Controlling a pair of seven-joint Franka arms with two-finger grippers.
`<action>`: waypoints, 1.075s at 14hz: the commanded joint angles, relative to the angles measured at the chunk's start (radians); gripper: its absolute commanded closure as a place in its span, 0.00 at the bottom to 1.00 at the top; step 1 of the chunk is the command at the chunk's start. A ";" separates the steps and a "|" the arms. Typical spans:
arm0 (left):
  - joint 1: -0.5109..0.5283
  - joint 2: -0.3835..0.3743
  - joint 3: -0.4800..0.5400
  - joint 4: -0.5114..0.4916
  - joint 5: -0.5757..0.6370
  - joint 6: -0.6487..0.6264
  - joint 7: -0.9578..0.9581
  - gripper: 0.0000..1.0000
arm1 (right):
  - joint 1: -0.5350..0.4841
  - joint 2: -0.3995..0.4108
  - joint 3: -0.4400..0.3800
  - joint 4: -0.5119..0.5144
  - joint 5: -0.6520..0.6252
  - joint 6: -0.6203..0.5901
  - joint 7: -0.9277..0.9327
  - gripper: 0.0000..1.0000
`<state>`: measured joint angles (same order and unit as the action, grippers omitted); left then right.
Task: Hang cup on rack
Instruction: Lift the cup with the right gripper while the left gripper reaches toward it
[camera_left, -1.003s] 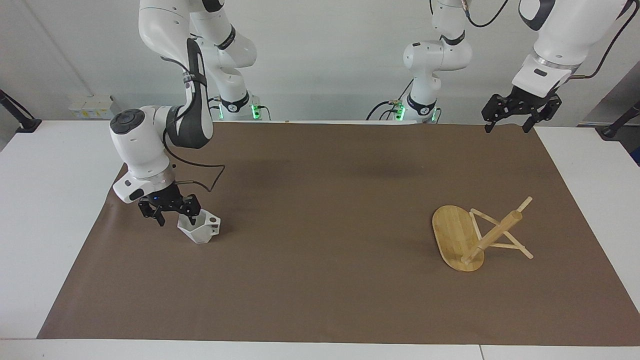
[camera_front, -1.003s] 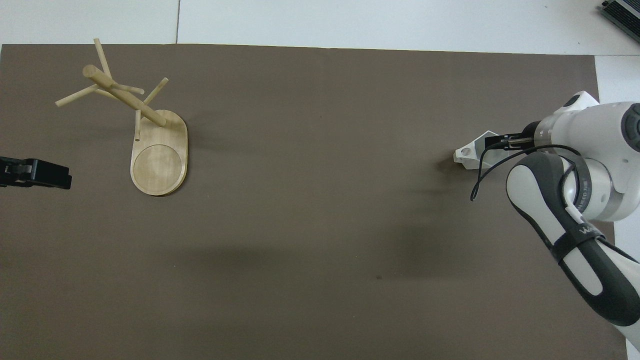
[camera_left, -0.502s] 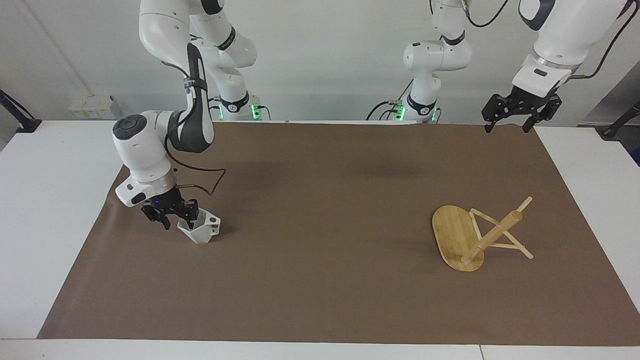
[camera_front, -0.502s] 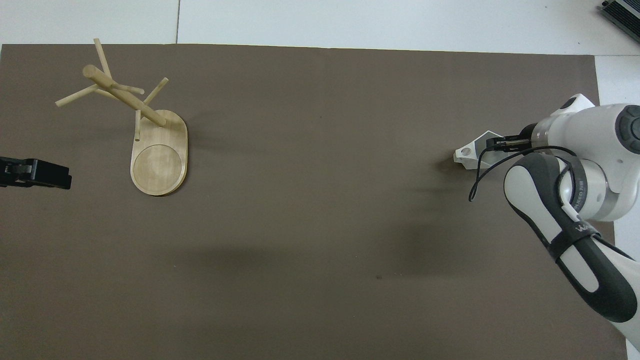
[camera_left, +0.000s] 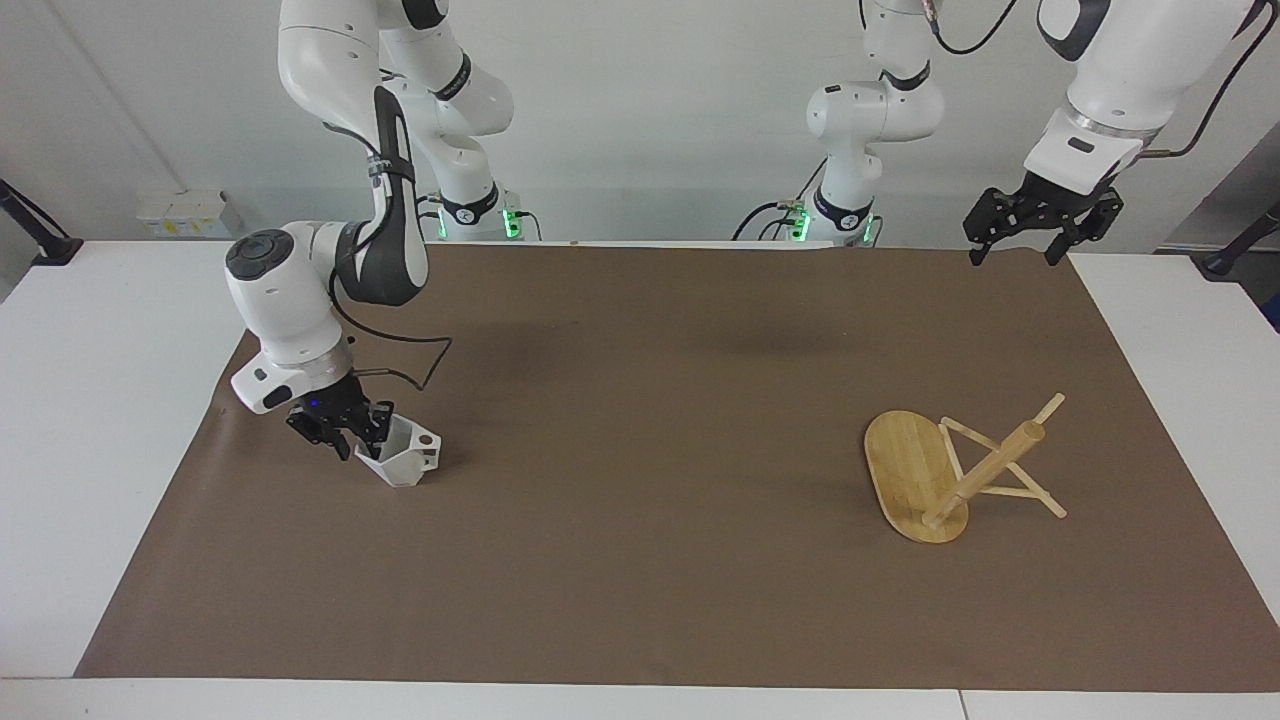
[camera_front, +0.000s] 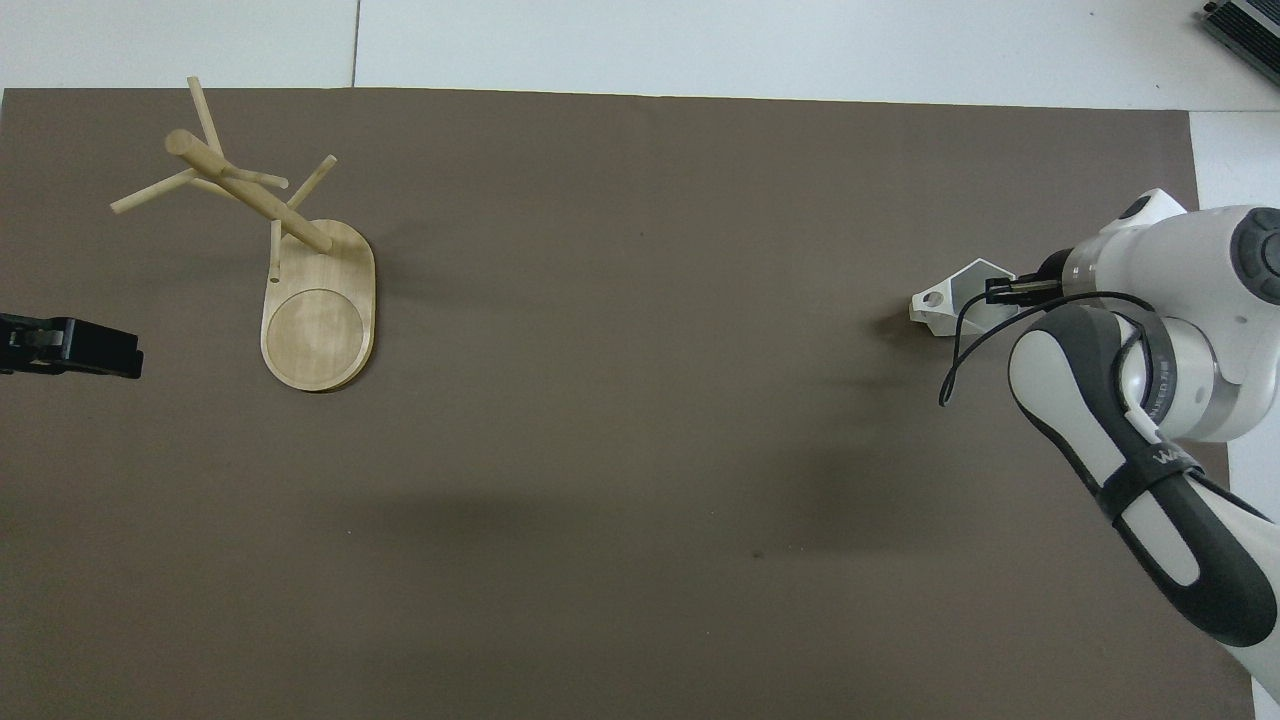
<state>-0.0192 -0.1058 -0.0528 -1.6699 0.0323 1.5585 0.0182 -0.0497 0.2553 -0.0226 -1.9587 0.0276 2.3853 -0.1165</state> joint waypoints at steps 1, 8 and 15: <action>0.002 -0.031 0.002 -0.037 -0.005 0.023 -0.003 0.00 | -0.009 -0.008 0.007 0.003 -0.012 -0.032 0.017 1.00; -0.008 -0.029 0.002 -0.028 -0.005 0.009 -0.003 0.00 | -0.007 -0.044 0.052 0.162 0.113 -0.304 0.020 1.00; 0.005 -0.031 0.014 -0.033 -0.006 0.006 0.014 0.00 | -0.007 -0.139 0.147 0.328 0.339 -0.609 0.023 1.00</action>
<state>-0.0179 -0.1087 -0.0423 -1.6700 0.0322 1.5581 0.0194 -0.0455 0.1376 0.0929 -1.6466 0.2999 1.8163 -0.1074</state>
